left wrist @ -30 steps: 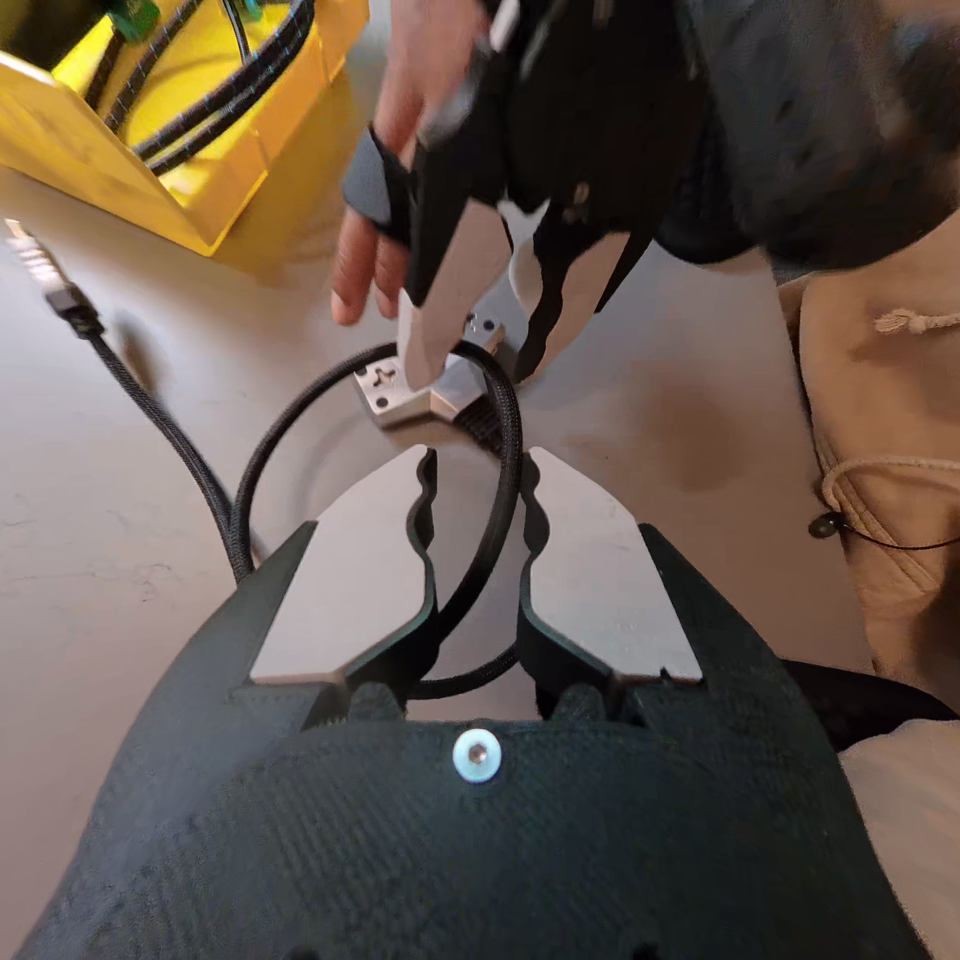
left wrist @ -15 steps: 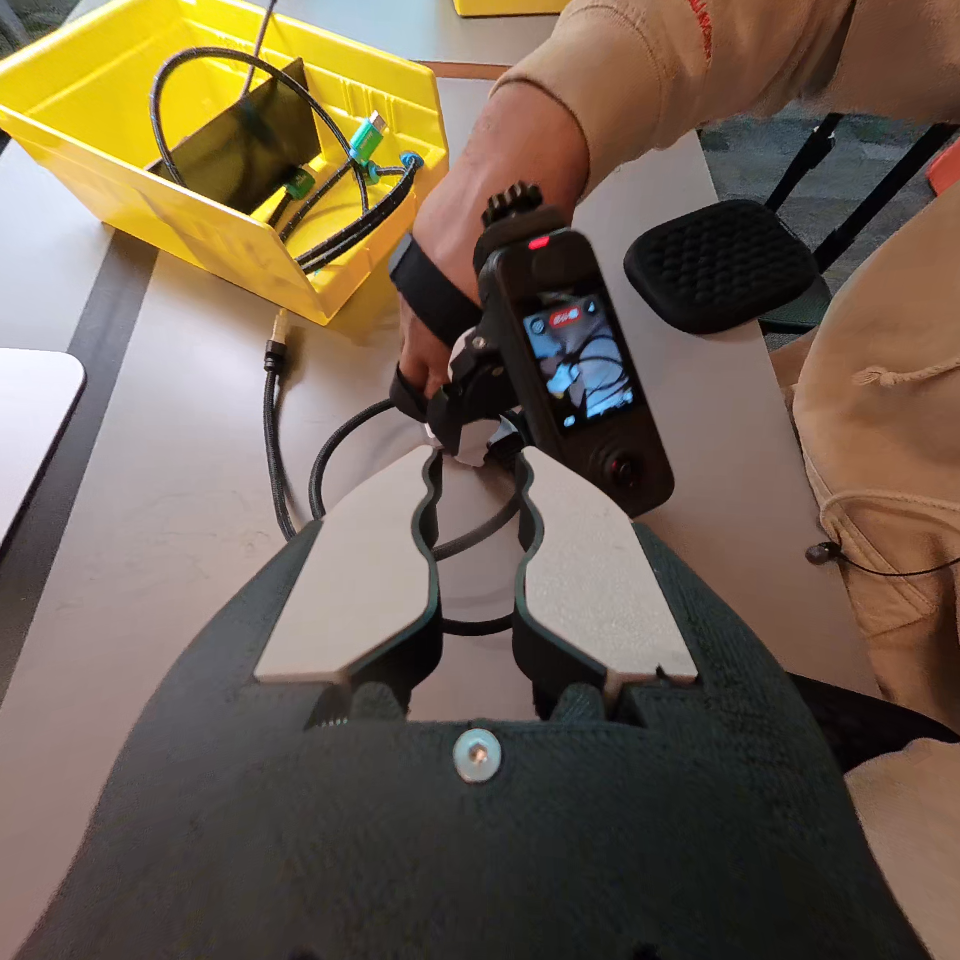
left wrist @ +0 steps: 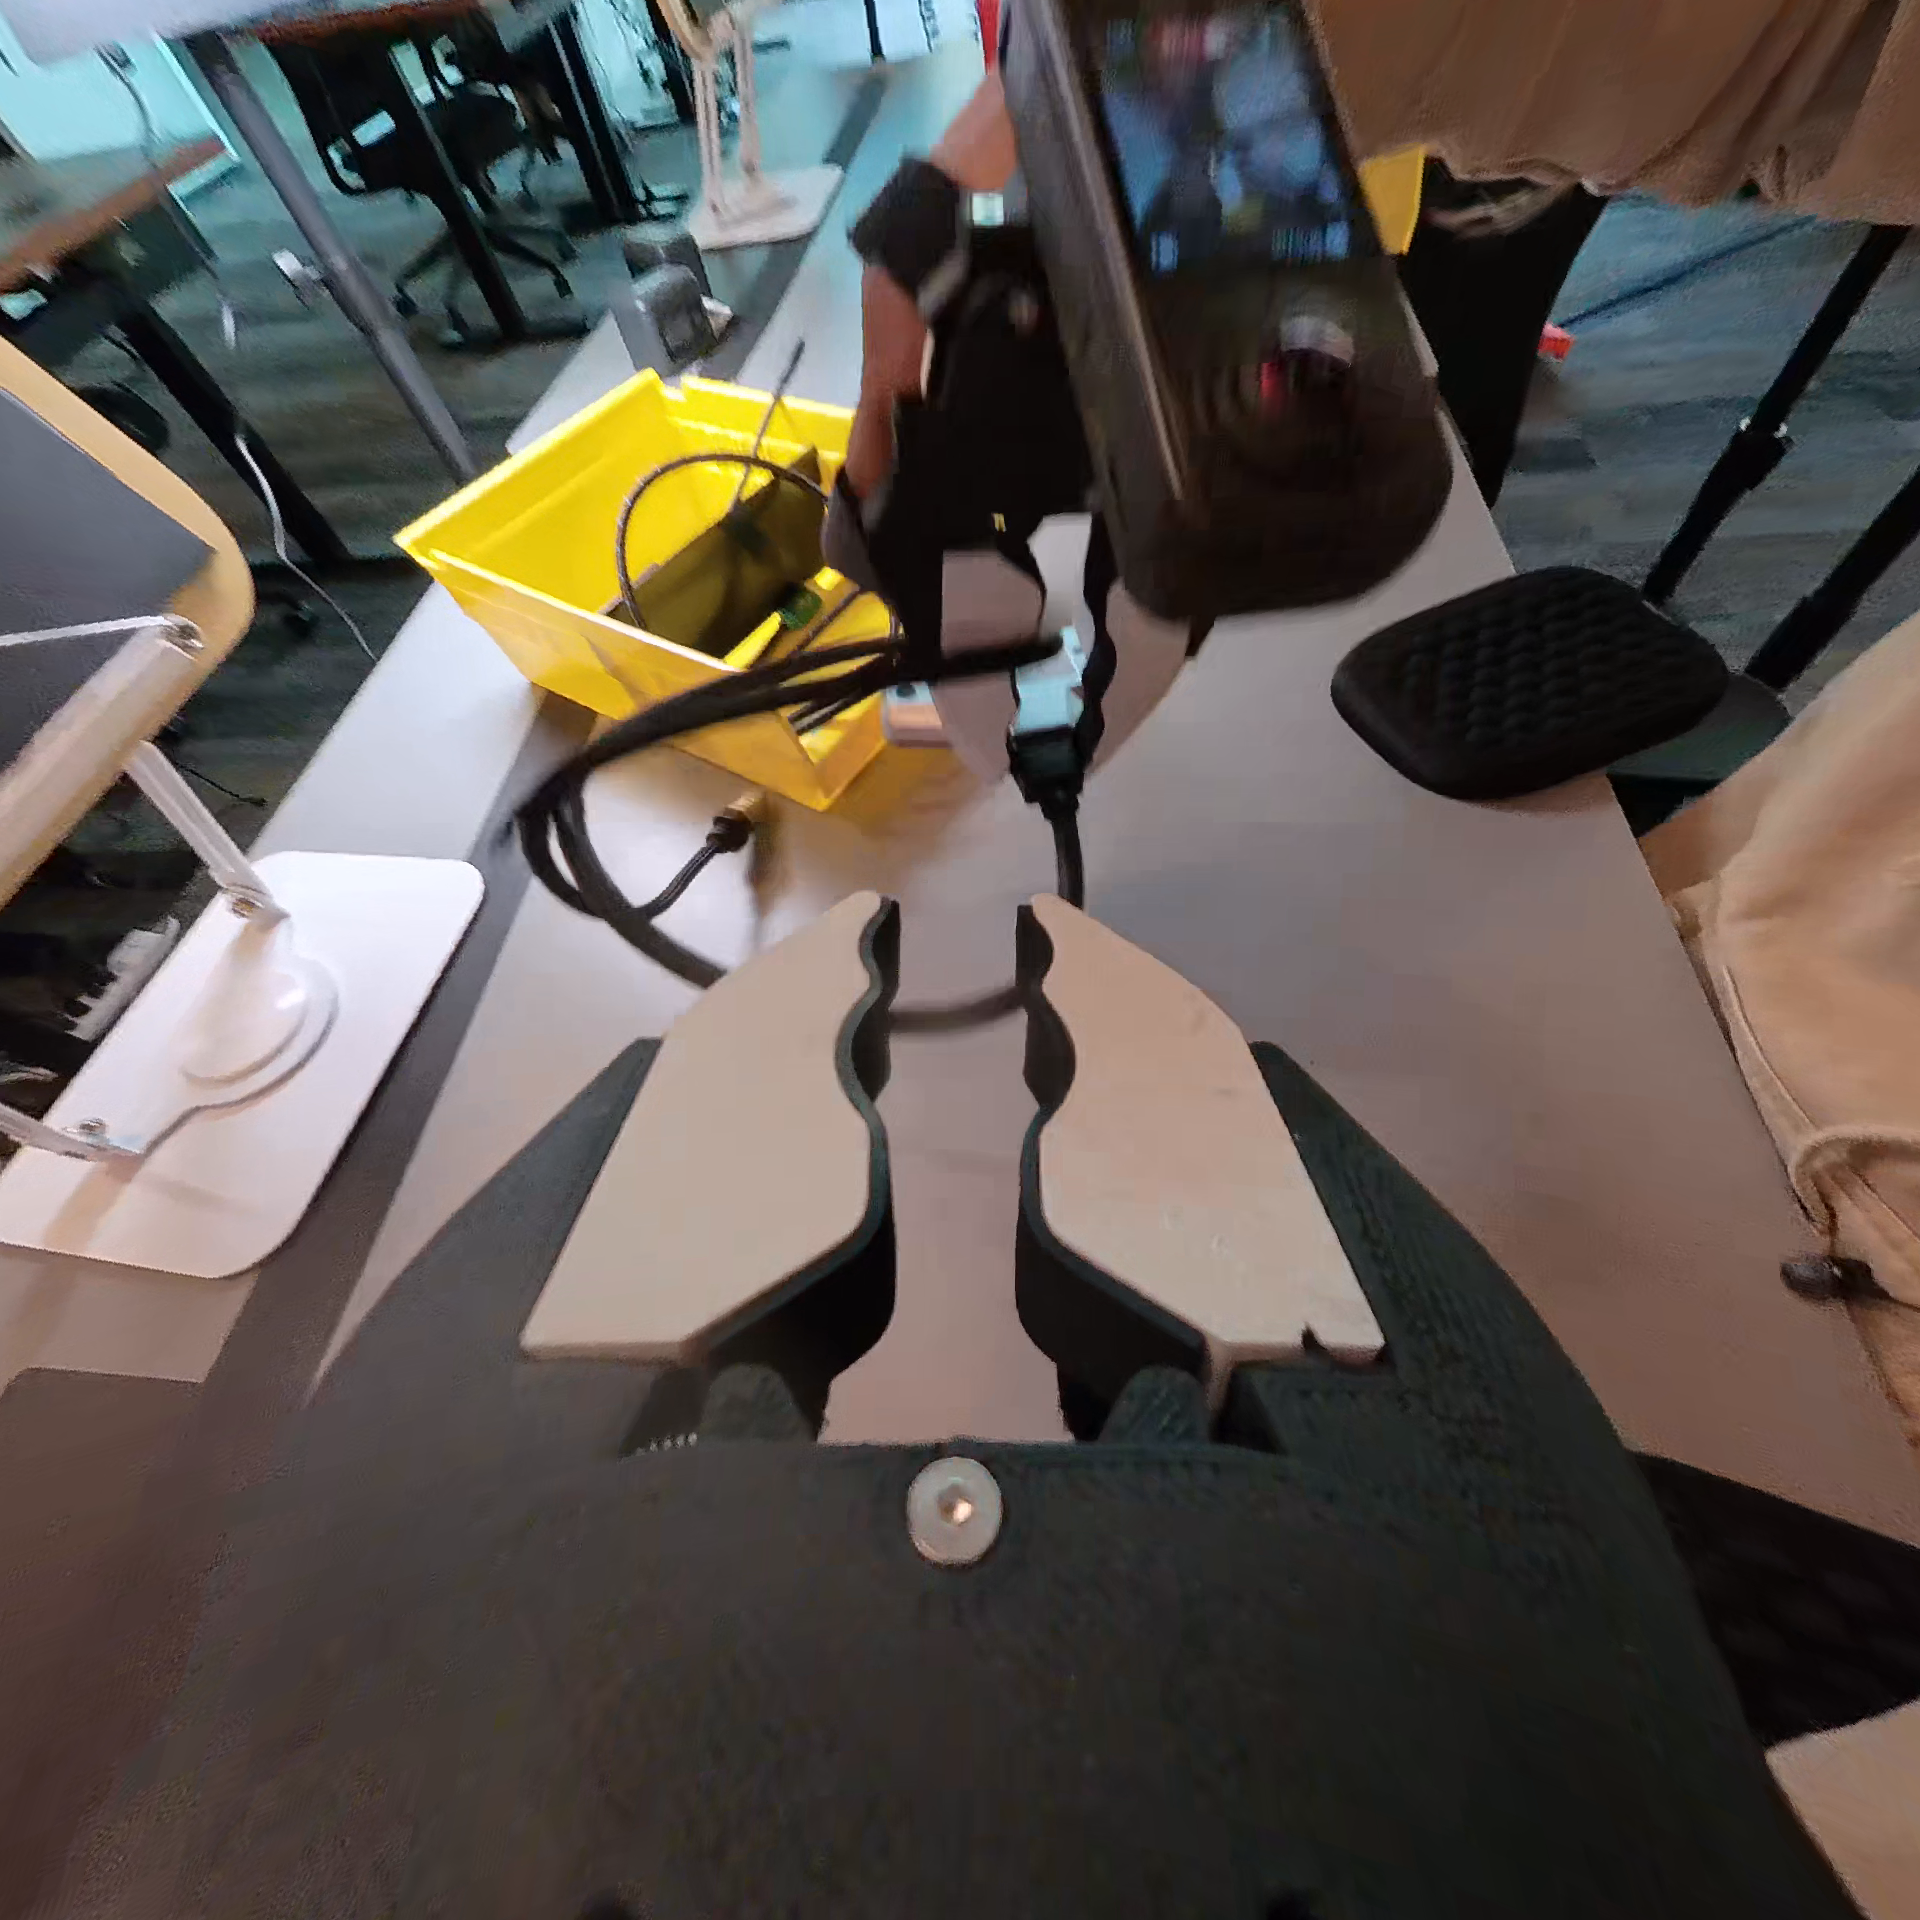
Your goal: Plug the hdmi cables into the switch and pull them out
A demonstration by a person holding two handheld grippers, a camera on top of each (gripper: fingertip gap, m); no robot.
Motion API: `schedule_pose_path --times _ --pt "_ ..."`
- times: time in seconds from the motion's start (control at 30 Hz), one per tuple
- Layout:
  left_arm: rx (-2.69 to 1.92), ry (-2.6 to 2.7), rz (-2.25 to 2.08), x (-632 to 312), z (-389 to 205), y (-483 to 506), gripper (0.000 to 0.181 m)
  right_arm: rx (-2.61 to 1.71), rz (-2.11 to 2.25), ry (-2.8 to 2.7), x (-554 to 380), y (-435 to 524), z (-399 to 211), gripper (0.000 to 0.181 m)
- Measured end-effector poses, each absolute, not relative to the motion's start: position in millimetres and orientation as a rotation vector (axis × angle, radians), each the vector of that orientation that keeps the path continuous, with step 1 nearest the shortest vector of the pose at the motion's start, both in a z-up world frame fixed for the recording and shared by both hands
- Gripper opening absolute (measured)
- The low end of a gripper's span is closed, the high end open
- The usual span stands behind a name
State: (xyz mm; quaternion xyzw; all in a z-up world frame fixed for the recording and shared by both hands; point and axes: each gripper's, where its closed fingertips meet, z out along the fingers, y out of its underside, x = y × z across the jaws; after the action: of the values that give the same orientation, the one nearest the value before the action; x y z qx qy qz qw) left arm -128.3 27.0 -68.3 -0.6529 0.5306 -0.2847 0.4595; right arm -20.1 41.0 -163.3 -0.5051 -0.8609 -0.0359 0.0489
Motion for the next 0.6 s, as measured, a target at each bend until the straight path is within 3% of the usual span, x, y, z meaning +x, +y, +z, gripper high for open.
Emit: schedule_pose_path --times 0.4,0.6 --pt "-1.567 1.328 -0.674 -118 -60 17 0.023 -1.657 -0.554 -2.259 35 117 -11 0.024" --pt "-1.593 1.335 -0.685 -116 -68 21 0.022 -1.738 -0.713 -2.108 72 166 26 0.024"
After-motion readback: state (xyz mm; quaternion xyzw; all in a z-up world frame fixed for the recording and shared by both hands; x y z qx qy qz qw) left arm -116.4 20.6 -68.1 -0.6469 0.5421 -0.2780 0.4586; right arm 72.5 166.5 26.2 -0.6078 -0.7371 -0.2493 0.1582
